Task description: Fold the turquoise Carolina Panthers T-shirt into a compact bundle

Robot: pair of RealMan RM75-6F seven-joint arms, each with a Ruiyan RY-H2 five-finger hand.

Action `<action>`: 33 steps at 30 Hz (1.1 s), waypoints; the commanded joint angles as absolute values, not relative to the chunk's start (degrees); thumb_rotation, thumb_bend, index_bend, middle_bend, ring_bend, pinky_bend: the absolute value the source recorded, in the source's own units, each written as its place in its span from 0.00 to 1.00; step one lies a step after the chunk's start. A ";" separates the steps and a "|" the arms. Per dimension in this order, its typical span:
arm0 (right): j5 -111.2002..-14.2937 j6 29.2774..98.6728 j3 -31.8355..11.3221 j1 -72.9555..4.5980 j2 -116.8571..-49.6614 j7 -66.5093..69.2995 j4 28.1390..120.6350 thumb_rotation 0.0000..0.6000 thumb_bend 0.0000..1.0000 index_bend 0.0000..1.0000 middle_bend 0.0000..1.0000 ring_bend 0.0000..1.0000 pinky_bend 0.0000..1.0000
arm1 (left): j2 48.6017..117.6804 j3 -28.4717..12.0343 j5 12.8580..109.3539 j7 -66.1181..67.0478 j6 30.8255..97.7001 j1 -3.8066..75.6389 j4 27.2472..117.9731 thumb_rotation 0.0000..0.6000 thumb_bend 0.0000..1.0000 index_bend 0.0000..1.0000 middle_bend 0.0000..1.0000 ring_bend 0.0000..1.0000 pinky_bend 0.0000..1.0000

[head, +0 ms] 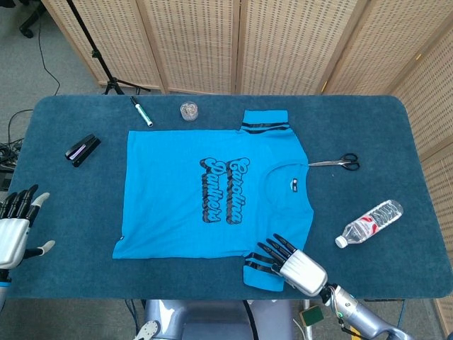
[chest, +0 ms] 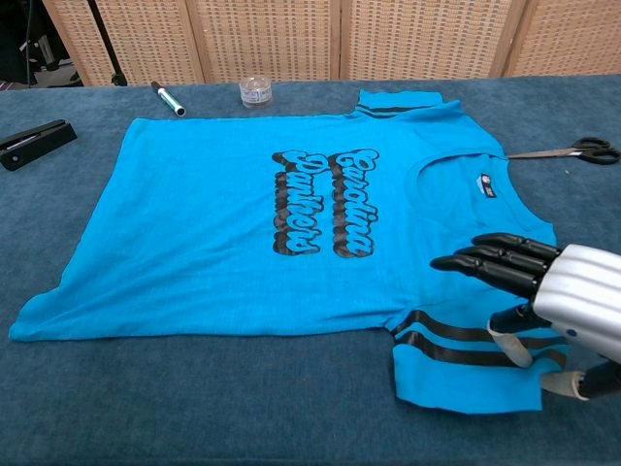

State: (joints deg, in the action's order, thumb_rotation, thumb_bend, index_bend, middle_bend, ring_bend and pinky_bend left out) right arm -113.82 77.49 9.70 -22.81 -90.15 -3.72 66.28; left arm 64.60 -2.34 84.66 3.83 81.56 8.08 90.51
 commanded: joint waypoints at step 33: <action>-115.68 88.16 11.51 -21.50 -90.28 1.43 61.29 1.00 0.41 0.67 0.06 0.00 0.00 | 66.57 2.39 92.93 -6.13 76.00 11.72 84.24 1.00 0.00 0.10 0.00 0.00 0.00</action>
State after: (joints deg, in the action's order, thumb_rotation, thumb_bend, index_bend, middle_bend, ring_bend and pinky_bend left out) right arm -115.70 88.14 11.54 -21.49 -90.31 1.40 61.26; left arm 66.05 0.80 90.06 -1.94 77.52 10.44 86.54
